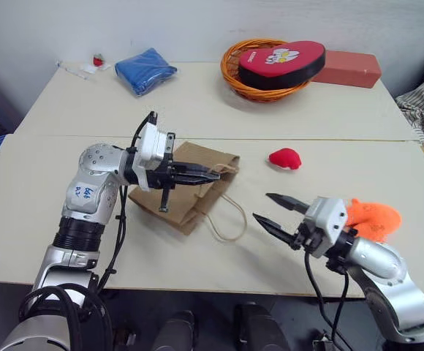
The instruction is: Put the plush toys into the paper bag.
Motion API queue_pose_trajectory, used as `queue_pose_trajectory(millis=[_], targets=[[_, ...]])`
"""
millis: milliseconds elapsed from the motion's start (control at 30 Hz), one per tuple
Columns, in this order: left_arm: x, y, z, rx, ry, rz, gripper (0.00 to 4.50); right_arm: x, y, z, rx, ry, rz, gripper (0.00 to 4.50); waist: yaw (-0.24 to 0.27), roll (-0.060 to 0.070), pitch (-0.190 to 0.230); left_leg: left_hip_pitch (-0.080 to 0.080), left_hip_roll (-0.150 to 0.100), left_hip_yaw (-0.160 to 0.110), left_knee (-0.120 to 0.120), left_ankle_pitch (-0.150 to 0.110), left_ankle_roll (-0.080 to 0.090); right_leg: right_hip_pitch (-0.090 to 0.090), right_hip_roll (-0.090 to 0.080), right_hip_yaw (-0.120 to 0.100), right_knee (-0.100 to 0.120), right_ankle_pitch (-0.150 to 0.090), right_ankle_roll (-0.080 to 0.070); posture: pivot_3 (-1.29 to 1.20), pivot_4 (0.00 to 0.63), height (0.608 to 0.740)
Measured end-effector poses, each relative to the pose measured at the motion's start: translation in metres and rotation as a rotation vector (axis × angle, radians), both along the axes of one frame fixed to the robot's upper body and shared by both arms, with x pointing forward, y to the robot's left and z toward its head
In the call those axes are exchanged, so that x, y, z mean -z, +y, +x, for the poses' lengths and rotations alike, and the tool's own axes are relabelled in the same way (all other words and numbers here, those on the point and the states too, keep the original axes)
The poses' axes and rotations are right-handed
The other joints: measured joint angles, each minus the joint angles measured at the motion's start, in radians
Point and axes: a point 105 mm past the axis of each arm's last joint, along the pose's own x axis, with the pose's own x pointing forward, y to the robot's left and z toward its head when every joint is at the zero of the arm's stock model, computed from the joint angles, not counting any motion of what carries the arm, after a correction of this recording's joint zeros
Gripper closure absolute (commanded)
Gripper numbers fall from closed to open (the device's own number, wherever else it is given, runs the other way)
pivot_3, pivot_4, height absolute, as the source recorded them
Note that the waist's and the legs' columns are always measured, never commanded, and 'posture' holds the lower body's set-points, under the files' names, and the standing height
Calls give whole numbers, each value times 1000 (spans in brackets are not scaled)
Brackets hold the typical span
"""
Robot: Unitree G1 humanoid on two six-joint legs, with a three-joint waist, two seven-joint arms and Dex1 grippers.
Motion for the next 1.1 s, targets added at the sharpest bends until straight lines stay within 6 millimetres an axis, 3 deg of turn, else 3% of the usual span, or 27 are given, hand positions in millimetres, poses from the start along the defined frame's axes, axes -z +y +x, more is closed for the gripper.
queue_pose_trajectory(millis=[133,467,733,1100], targets=[[-4,-5,-4,1,54,-41,4500,10,12,23,-13,25,-46,4485,0,0,0,0,0,0,1,0,0,0,0,0,0,0,0,0,150,740],[7,-11,-10,-30,119,-74,4500,19,51,48,-109,34,-76,4485,0,0,0,0,0,-1,1,0,-1,0,0,-1,0,0,0,0,150,740],[9,-15,-12,-57,136,-95,4500,47,70,46,-129,109,-86,4485,-1,0,0,0,0,-1,1,0,-1,0,0,-1,0,0,0,0,150,740],[8,-18,-13,-46,152,-109,4500,56,99,61,-139,95,-110,4485,-4,0,0,0,0,-1,1,0,-2,-1,0,-1,0,0,0,0,150,740]])
